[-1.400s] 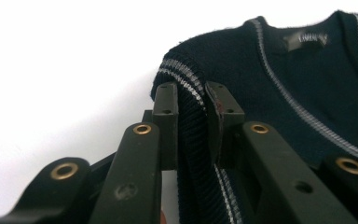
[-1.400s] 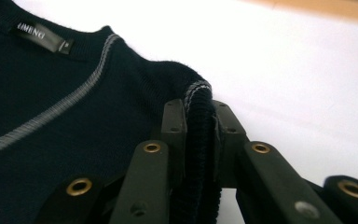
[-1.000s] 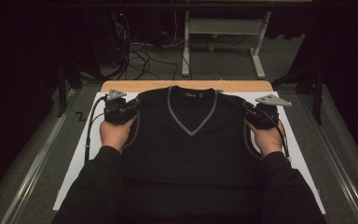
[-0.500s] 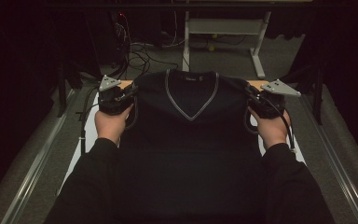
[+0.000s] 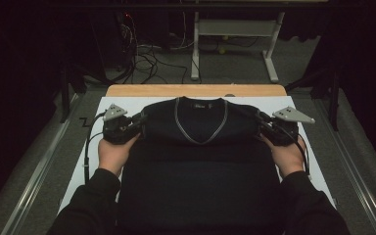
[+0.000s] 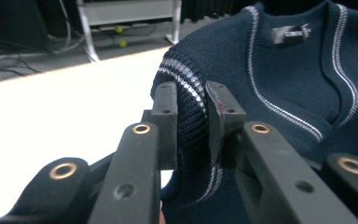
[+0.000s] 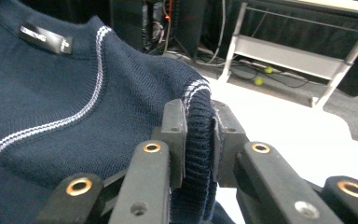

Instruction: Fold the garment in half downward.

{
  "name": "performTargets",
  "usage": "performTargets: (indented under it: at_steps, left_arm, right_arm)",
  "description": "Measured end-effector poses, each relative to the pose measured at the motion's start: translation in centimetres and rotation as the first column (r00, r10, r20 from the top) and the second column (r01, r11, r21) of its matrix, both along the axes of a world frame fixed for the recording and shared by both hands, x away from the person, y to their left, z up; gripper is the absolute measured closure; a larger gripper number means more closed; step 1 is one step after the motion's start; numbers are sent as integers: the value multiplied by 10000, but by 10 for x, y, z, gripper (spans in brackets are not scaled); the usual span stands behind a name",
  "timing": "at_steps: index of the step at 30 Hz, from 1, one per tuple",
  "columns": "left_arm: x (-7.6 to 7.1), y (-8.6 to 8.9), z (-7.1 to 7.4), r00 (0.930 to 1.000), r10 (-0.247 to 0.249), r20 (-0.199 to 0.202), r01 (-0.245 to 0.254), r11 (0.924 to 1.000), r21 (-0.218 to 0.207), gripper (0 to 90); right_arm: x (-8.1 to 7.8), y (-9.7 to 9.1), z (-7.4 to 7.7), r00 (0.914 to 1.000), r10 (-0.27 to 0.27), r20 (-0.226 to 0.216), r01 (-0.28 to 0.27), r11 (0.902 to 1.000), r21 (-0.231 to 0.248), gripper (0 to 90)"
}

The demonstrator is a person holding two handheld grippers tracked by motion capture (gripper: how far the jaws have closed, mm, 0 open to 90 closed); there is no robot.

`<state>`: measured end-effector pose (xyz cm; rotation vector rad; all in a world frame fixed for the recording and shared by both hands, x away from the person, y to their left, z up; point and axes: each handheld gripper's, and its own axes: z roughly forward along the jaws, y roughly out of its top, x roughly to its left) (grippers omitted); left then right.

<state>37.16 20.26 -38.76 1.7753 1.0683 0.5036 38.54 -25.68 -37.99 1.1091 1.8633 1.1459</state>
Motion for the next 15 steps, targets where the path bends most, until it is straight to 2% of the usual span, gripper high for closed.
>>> performTargets:
  at_steps: [5,9,15]
  left_arm:
    - [-21,7,-21,9988,-299,-390,304,9994,142,713]
    - [-37,11,-33,9972,-486,-563,487,9988,-3,713]
    - [-67,11,-43,9963,-771,-390,767,9970,-126,714]
  right_arm:
    - [-23,-4,-13,9989,473,-20,-473,9988,115,785]
    - [-42,-7,-27,9972,739,-133,-735,9969,296,785]
    - [-71,-13,-49,9964,829,-194,-819,9955,475,785]
